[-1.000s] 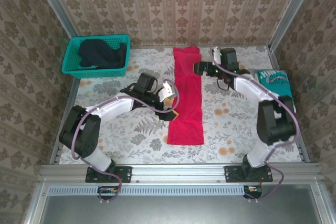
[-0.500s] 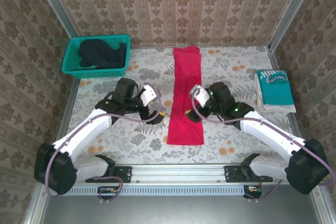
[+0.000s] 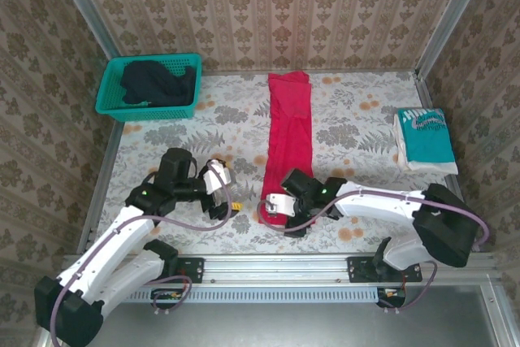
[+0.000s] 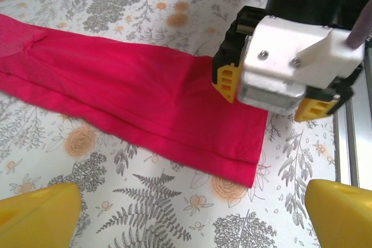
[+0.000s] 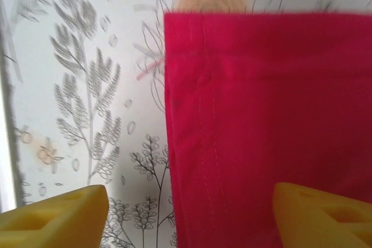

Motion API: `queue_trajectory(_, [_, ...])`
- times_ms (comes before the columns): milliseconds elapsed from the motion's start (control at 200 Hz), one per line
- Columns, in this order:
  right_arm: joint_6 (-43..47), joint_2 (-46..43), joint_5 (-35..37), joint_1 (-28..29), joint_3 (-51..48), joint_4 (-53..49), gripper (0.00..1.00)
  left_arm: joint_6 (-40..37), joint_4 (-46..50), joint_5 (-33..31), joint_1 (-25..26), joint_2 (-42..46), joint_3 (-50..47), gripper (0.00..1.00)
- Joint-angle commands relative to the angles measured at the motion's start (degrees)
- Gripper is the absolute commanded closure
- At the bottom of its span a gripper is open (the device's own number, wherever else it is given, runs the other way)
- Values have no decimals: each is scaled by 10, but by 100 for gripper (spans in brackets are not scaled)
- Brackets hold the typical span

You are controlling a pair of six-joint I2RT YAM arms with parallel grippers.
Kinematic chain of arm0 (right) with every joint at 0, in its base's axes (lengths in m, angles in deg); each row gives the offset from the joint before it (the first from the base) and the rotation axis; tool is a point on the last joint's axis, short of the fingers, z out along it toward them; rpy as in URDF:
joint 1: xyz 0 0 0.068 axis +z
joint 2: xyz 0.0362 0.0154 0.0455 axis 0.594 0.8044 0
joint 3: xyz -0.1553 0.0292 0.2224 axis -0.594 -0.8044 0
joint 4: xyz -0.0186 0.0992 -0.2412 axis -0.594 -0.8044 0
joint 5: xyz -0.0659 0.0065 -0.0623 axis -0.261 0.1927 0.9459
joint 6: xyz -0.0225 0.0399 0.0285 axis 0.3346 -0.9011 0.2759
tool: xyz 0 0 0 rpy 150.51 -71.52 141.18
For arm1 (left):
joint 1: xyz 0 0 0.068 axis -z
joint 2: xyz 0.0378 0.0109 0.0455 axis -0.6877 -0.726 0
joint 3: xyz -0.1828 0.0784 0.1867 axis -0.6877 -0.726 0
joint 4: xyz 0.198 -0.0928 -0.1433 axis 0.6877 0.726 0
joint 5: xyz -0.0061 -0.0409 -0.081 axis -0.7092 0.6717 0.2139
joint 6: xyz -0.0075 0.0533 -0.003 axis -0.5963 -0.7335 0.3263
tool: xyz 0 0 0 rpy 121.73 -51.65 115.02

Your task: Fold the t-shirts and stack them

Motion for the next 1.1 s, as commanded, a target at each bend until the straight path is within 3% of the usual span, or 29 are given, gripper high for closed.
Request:
queue_trajectory(0, [25, 35, 32, 3, 16, -27, 31, -24, 4, 14, -5, 4, -19, 0])
queue_trajectory(320, [36, 84, 55, 2, 22, -20, 47, -27, -1, 3, -8, 3, -33, 0])
queue_trajectory(545, [35, 97, 62, 6, 17, -21, 79, -28, -4, -5, -11, 3, -37, 0])
queue_trajectory(615, [43, 82, 56, 7, 13, -29, 100, -36, 0, -5, -11, 2, -38, 0])
queue_trajectory(840, [61, 5, 7, -19, 57, -120, 100, -57, -3, 11, -10, 0, -27, 0])
queue_trajectory(1095, [150, 3, 18, -117, 172, -186, 100, -75, -15, 45, -10, -29, -2, 0])
